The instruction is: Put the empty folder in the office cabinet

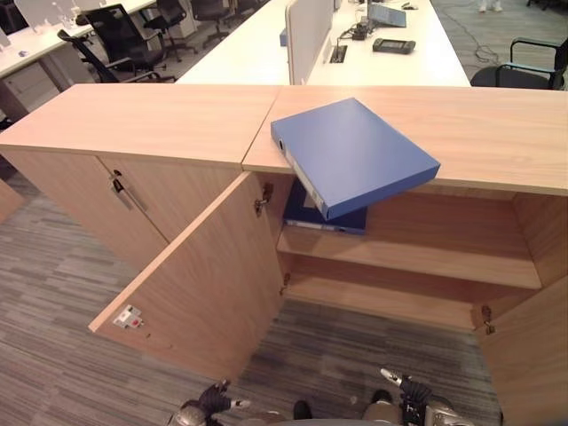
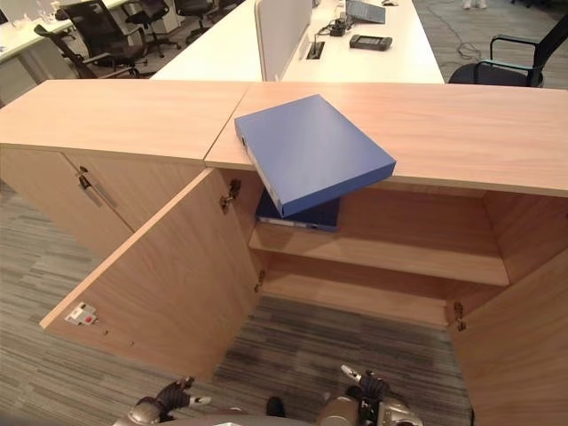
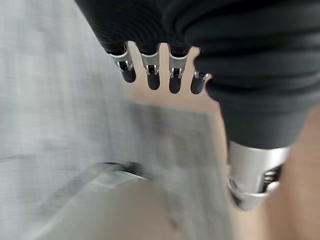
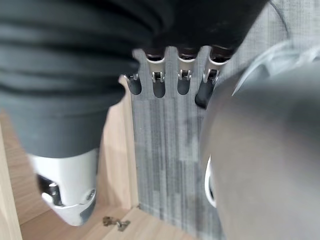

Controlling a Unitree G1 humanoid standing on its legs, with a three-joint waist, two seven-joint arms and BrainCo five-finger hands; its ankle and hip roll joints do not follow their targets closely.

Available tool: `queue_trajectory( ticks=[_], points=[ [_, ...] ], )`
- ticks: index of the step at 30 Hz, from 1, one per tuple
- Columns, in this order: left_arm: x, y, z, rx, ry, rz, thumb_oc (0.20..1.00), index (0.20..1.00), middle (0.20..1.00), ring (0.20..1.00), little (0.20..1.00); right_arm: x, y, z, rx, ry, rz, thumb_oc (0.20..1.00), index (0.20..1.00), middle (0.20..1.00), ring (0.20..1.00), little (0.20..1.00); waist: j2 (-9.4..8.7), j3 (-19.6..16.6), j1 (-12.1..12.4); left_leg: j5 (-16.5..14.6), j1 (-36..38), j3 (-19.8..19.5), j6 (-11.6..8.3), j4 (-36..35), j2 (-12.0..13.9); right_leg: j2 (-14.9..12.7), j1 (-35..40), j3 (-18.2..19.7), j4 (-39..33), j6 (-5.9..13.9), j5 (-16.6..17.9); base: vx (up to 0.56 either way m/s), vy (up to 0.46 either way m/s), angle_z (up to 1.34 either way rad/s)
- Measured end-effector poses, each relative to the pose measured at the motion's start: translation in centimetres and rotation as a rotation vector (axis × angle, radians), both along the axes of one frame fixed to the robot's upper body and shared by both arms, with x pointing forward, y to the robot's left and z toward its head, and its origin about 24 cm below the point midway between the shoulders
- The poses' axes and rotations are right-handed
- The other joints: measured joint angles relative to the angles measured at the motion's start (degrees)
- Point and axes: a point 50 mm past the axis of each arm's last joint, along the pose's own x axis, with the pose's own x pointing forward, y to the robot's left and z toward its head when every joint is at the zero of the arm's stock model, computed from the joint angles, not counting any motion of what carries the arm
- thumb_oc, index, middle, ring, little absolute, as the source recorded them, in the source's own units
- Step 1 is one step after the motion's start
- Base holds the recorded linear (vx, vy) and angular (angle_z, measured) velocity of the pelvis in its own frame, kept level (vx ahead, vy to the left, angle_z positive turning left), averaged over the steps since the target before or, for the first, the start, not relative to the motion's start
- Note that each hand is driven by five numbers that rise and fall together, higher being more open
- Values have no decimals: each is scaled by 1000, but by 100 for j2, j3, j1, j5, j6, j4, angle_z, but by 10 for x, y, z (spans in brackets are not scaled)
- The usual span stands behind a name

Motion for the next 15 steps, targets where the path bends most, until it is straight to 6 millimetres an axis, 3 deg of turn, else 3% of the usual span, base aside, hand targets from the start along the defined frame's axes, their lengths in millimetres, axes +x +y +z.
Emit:
queue_trajectory(
  ticks=[2, 7, 11, 15],
  points=[
    [17, -10, 37, -84, -200, -135, 1000, 1000, 1000, 1000, 1000, -8, -4, -1, -11, 19, -7, 1000, 1000, 1000, 1000, 1000, 83, -54, 5, -8, 97, -50, -165, -64, 183, 289, 154, -19, -344, -61, 126, 135, -138, -11],
    [37, -6, 74, -101, -329, -277, 1000, 1000, 1000, 1000, 1000, -27, -24, 0, -56, 64, -23, 1000, 1000, 1000, 1000, 1000, 350, -235, -50, -2, 169, -115, -368, -31, 542, 888, 776, -242, -1441, -332, 443, 102, -145, 2],
    [44, -2, 86, -91, -369, -319, 1000, 1000, 1000, 1000, 1000, -33, -29, 1, -71, 79, -15, 1000, 1000, 1000, 1000, 1000, 430, -263, -49, -4, 280, -167, -416, -30, 672, 1066, 958, -277, -1691, -447, 451, 88, -130, 2],
    [56, -12, 123, -147, -514, -384, 1000, 1000, 1000, 1000, 1000, -38, -29, 0, -74, 93, -3, 1000, 1000, 1000, 1000, 1000, 439, -256, -35, -11, 295, -221, -543, -40, 791, 1182, 983, -302, -1691, -505, 383, 67, -179, 1]
  ],
)
